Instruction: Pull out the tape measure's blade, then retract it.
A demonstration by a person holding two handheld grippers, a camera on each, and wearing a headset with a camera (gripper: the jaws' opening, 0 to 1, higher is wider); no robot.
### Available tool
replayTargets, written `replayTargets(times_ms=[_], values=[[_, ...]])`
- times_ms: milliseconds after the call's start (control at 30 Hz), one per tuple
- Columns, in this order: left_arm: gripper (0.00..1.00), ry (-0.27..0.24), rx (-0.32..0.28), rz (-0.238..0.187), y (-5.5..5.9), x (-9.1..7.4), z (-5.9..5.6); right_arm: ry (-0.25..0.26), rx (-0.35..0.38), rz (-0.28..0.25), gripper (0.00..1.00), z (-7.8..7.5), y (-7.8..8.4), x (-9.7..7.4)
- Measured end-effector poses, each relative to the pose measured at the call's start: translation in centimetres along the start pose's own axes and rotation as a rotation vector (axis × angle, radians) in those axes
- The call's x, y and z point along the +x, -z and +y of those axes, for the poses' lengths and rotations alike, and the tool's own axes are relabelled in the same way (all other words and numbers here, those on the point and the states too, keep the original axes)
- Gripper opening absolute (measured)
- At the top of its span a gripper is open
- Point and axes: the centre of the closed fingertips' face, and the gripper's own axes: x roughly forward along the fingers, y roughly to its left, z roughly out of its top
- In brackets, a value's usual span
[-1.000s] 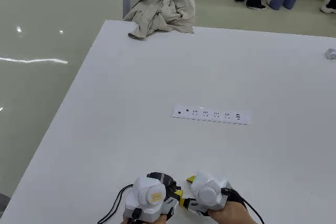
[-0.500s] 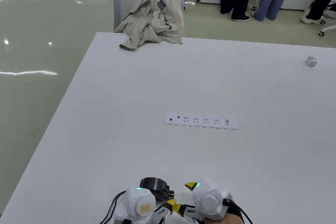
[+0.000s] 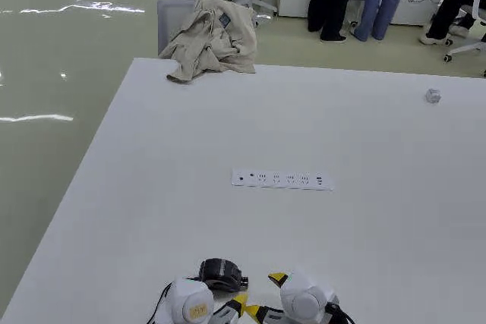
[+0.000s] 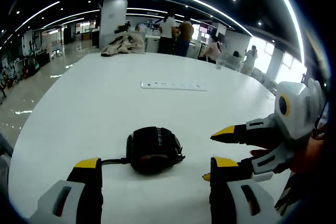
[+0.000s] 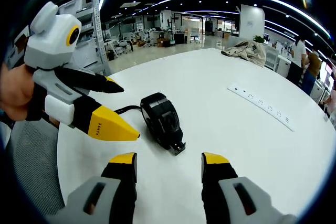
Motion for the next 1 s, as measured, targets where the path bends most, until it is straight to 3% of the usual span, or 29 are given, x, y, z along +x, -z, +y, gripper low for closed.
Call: replayTargets(times_ms=[200,833,967,1000], values=[[0.83,0.006,-0.004,-0.020,-0.4,-1.0,0.1,0.009,0.061,-0.031,0.53,0.4,-0.4,-1.1],[0.85,0.028,0.018,-0.055,-0.7,-3.8,-0.1,0.074,0.126,-0.082,0.59,1.7,-1.4,-5.7],[0.86,0.033,0.016,-0.060,-0.7,-4.4,0.0,0.085,0.132,-0.080,0.60,2.1,-1.3,-6.5],[0.86,0.035,0.013,-0.061,-0.7,-4.6,0.1,0.107,0.127,-0.055,0.60,2.0,-0.8,-6.9]])
